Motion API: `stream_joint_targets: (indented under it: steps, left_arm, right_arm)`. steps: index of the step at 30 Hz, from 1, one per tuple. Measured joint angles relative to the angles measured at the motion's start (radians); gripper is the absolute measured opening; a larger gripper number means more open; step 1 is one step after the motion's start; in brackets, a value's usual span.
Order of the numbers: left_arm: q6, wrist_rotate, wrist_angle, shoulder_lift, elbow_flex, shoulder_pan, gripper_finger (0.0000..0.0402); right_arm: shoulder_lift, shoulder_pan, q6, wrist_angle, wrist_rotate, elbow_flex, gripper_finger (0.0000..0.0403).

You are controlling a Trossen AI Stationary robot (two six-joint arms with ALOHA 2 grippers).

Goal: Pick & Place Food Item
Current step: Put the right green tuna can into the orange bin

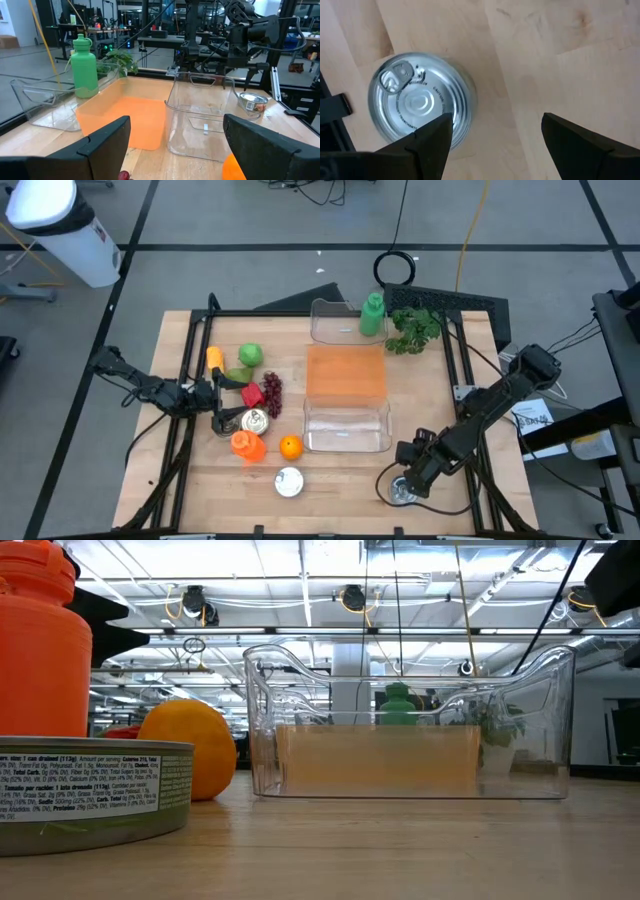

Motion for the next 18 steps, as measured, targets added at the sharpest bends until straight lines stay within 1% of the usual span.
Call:
stream_joint_targets:
  steps: [11,13,16,18]
  left_arm:
    - [0.0,0.0,0.0,0.0,0.0,0.0,0.0333]
    - [0.0,0.0,0.0,0.0,0.0,0.0,0.0333]
    - [0.0,0.0,0.0,0.0,0.0,0.0,0.0333]
    - [0.0,0.0,0.0,0.0,0.0,0.0,0.0333]
  right_arm:
    - [0.0,0.003,0.06,-0.049,-0.001,-0.066,0.0286]
    - [-0.001,0.002,0.06,-0.062,-0.029,-0.066,0.0286]
    - [-0.028,-0.015,0.083,-0.062,-0.109,-0.067,0.0286]
    - [-0.055,-0.02,0.117,-0.058,-0.123,-0.067,0.0286]
